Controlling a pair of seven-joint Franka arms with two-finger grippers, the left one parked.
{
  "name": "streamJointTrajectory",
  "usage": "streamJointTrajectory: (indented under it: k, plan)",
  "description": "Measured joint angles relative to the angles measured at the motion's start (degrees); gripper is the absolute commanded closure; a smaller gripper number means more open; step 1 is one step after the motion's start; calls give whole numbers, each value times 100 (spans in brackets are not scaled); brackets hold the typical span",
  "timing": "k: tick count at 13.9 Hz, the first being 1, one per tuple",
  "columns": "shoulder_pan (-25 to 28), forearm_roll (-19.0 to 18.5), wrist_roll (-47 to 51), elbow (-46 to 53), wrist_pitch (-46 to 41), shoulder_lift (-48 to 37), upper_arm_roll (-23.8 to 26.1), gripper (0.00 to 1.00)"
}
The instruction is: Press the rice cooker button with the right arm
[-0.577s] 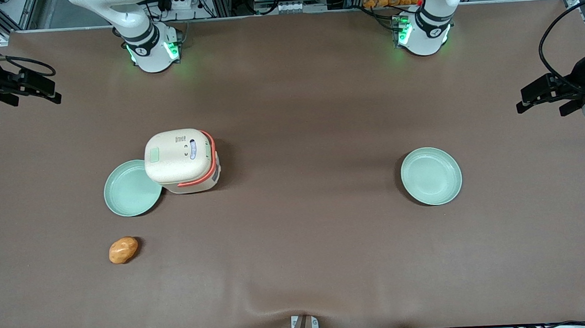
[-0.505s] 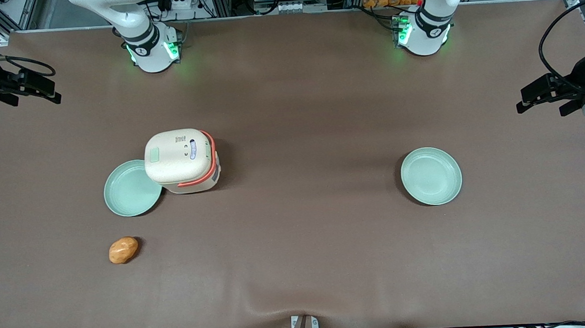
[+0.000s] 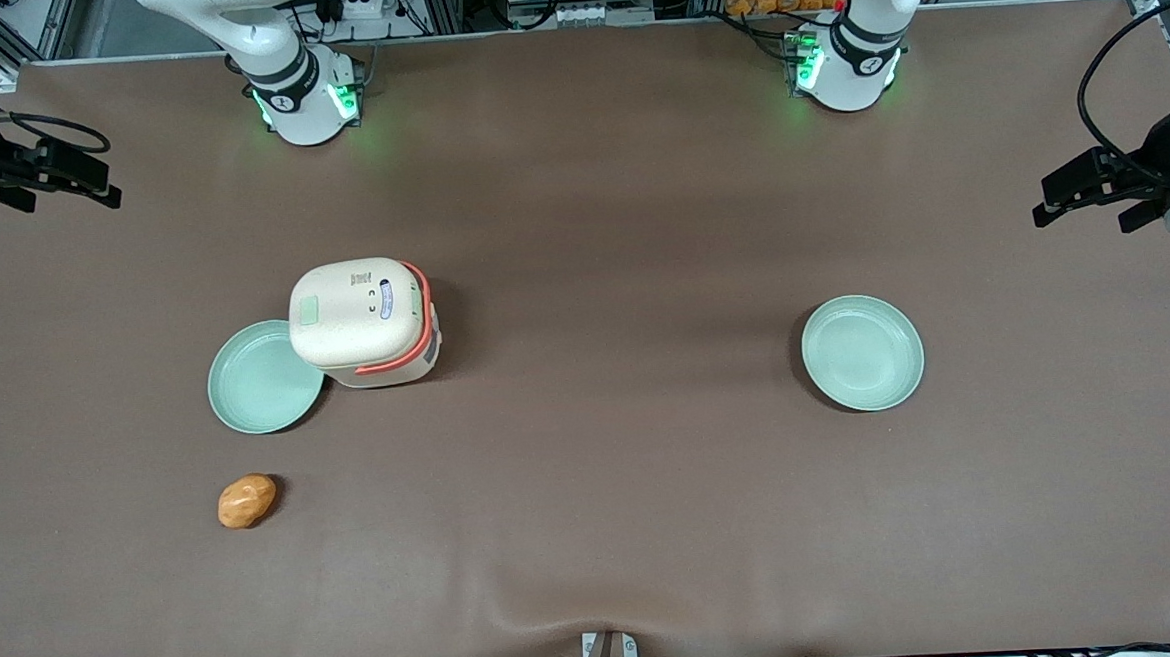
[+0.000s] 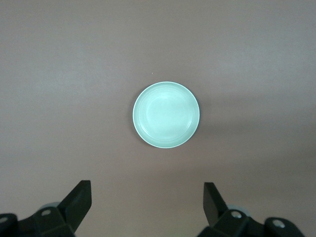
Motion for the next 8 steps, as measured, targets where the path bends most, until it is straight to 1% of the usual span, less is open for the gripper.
streamJointTrajectory:
  k: [5, 8]
  plan:
    - [3, -35, 0, -7, 31, 40, 50, 0]
    - [110, -35, 1, -28, 242, 270, 105, 0]
